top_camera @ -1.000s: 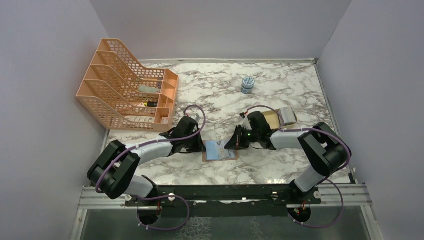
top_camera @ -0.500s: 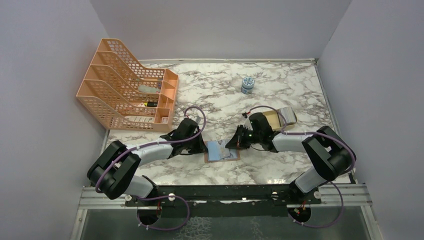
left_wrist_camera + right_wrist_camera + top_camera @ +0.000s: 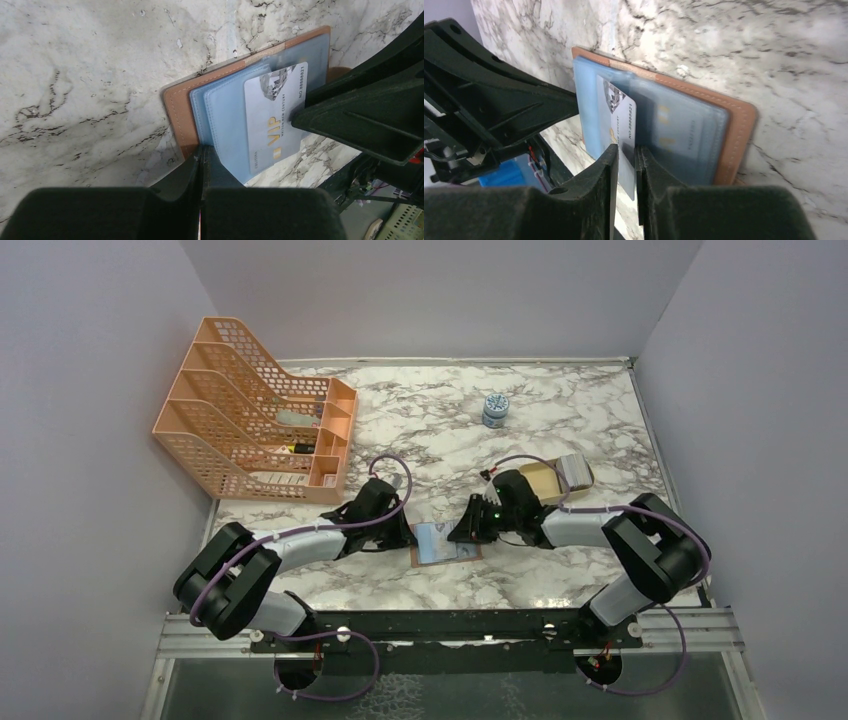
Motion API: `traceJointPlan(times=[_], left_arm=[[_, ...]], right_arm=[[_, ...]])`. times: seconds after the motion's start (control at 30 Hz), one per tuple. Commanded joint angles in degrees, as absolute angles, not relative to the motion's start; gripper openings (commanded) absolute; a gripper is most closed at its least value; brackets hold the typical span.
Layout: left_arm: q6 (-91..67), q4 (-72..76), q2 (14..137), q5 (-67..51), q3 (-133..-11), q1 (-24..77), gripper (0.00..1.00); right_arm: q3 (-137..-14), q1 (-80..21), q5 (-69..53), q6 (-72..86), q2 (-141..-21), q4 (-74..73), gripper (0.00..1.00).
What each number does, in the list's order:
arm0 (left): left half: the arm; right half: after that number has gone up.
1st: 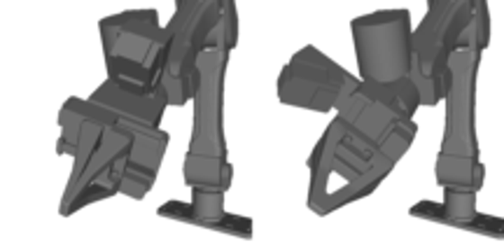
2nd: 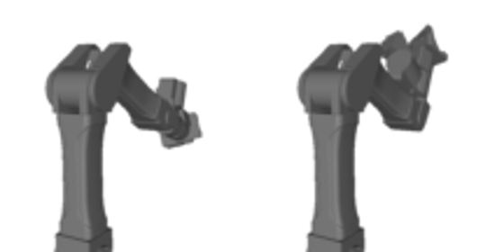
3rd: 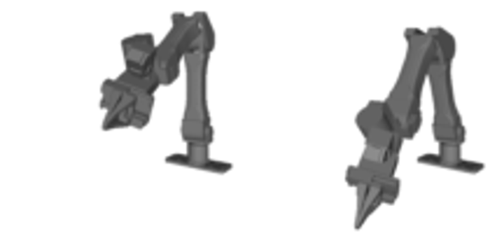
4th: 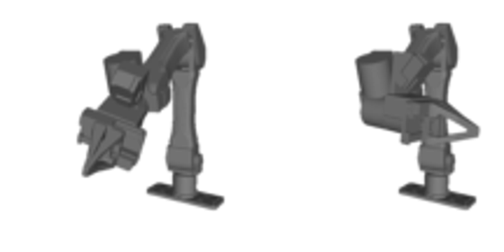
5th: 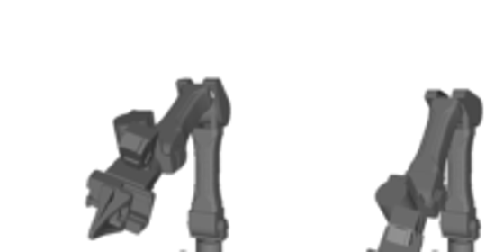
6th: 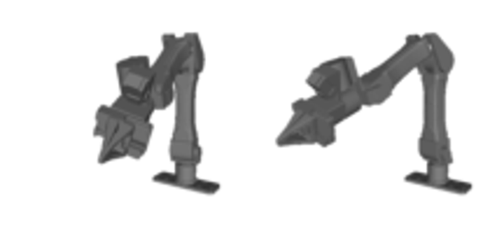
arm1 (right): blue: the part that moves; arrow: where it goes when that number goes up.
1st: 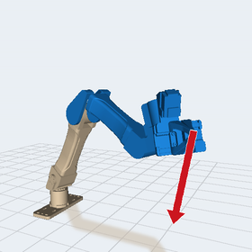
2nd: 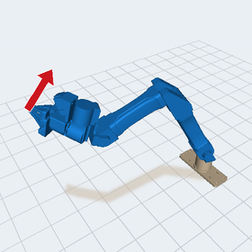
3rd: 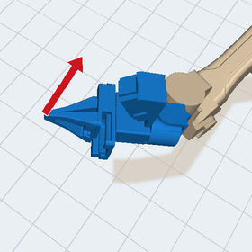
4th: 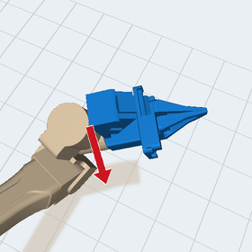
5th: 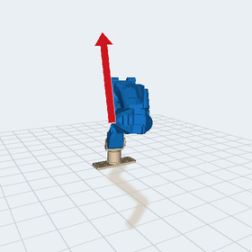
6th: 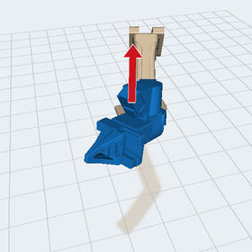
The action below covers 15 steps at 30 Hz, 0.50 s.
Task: Put the credit cards into the card holder
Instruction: Insert the credit card into the card holder.
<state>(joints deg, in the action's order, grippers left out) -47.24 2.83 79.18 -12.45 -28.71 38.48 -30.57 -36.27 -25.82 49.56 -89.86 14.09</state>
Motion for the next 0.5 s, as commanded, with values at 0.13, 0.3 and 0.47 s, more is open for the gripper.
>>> traceJointPlan(times=[0.13, 0.3, 0.47], left_arm=[[-47.55, 0.35, 79.17, -13.69, -27.37, 39.55, 0.0], [-47.2, 0.35, 79.27, -13.89, -27.89, 39.64, 0.0], [-46.85, 0.86, 79.49, -14.46, -28.29, 39.81, 0.0]], right_arm=[[-33.7, -39.55, -18.99, 48.35, -88.21, 5.33, 0.36], [-36.0, -39.64, -16.7, 45.63, -87.28, 0.2, 0.42], [-37.49, -40.43, -18.35, 44.42, -88.7, 0.25, 0.43]])
